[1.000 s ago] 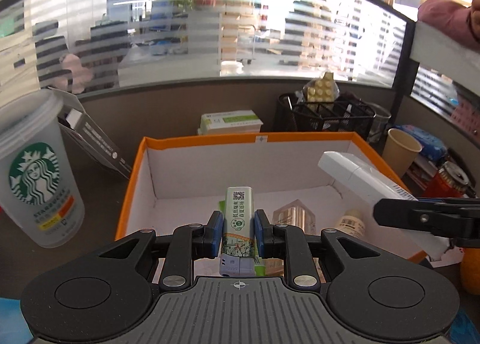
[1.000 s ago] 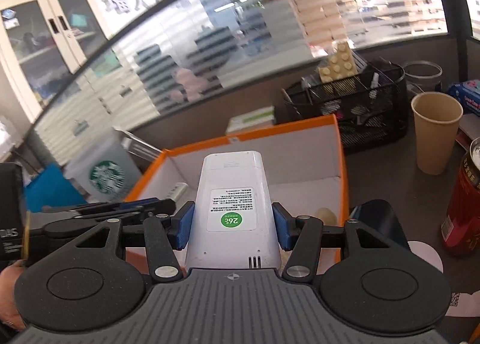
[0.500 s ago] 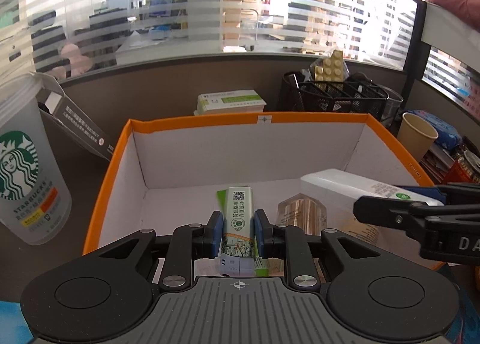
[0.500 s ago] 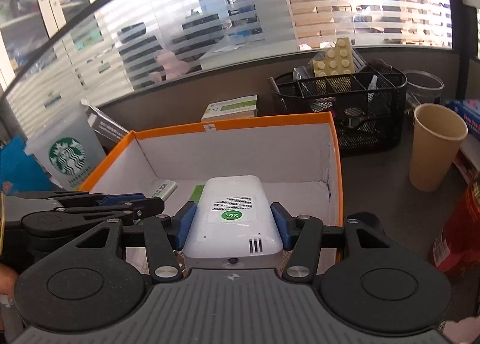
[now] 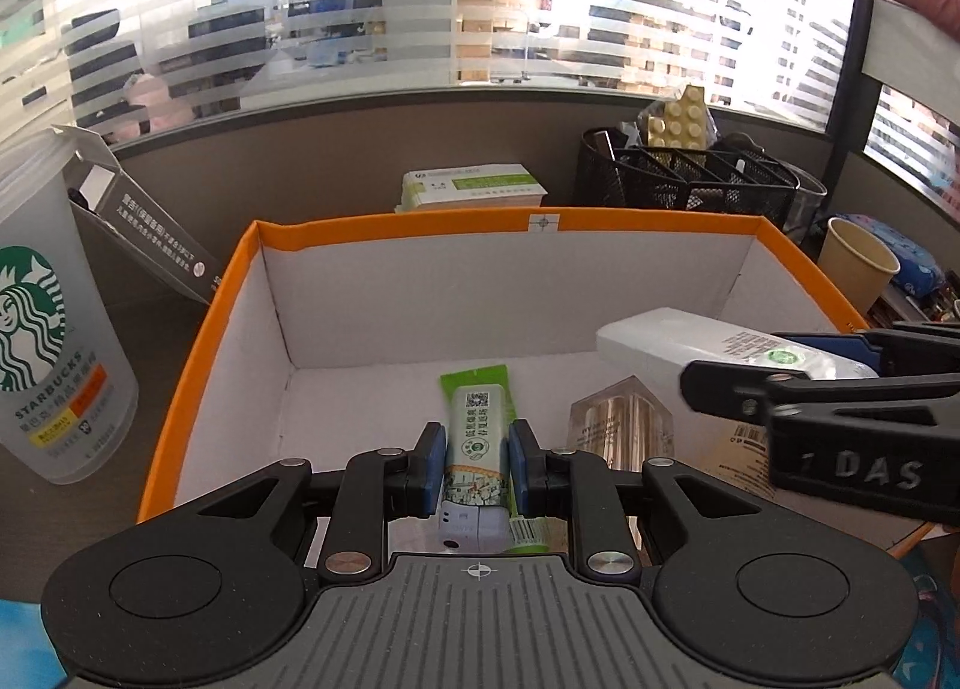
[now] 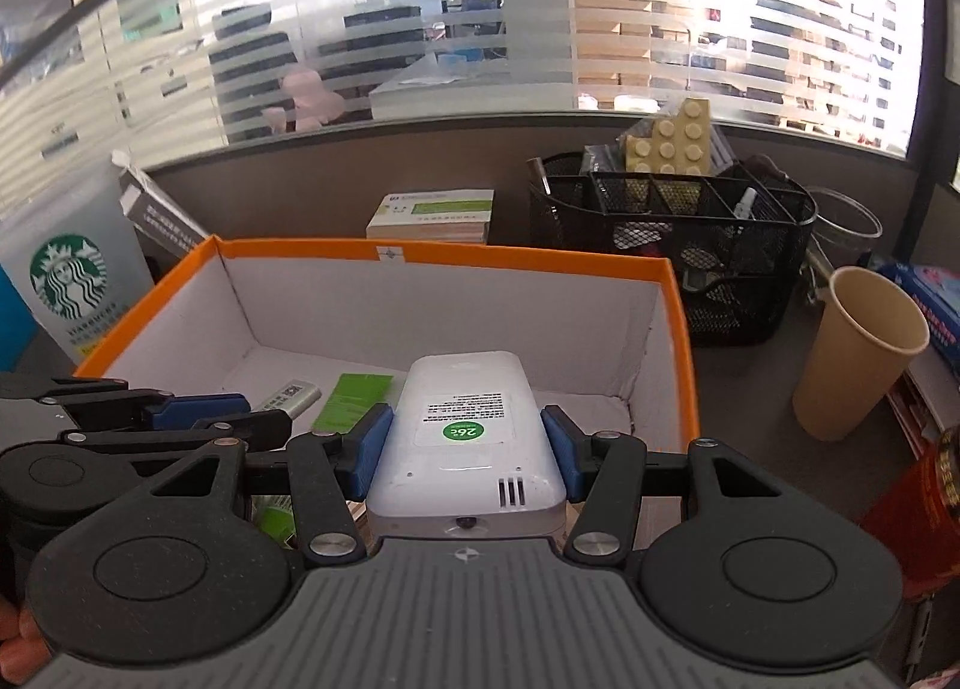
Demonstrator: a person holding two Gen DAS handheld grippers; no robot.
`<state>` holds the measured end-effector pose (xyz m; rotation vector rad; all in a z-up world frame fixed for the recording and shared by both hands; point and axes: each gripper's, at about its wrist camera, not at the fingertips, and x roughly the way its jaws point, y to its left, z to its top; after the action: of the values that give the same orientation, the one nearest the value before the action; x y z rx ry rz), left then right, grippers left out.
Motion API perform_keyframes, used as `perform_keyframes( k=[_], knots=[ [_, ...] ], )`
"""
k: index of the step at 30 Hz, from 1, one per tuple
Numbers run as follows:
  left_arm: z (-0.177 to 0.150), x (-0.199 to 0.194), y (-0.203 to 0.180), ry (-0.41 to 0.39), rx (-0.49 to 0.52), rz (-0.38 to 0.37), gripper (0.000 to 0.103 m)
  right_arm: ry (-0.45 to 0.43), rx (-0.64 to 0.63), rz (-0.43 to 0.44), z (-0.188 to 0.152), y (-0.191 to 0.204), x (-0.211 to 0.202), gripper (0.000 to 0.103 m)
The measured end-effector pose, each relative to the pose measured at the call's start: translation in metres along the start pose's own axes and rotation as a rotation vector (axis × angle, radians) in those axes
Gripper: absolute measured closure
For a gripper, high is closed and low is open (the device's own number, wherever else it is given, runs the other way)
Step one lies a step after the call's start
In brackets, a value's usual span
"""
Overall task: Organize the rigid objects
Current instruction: 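Carry the power bank and small box over the orange box with both grippers, then open both grippers to drop the power bank and small box into the box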
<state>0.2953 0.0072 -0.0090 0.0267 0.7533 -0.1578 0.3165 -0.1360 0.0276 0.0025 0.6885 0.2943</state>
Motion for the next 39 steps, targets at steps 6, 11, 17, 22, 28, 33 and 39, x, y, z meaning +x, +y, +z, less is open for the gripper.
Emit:
perform_keyframes(
  k=[6, 11, 17, 22, 28, 33, 39],
  knots=[
    [0.001, 0.004, -0.003, 0.022, 0.011, 0.020, 0.085, 0.035, -0.064, -0.044, 0.003, 0.015, 0.012, 0.052],
    [-0.001, 0.005, -0.004, 0.035, -0.006, 0.027, 0.085, 0.054, -0.014, -0.019, -0.002, 0.008, 0.018, 0.052],
    [-0.005, 0.008, -0.004, 0.051, 0.000, 0.028, 0.085, 0.071, -0.049, -0.055, 0.000, 0.015, 0.019, 0.051],
    [-0.005, 0.007, -0.003, 0.049, -0.004, 0.034, 0.078, 0.066, -0.051, -0.066, 0.000, 0.015, 0.016, 0.050],
    [-0.010, -0.014, -0.002, 0.009, -0.017, 0.046, 0.040, 0.002, -0.009, -0.031, 0.001, 0.011, -0.012, 0.029],
    [-0.018, -0.051, -0.009, -0.063, 0.009, 0.031, 0.029, -0.061, -0.019, -0.003, -0.001, 0.016, -0.047, 0.031],
    [-0.046, -0.091, -0.010, -0.146, -0.009, 0.018, 0.008, -0.155, -0.017, 0.032, -0.024, 0.015, -0.099, 0.024]
  ],
)
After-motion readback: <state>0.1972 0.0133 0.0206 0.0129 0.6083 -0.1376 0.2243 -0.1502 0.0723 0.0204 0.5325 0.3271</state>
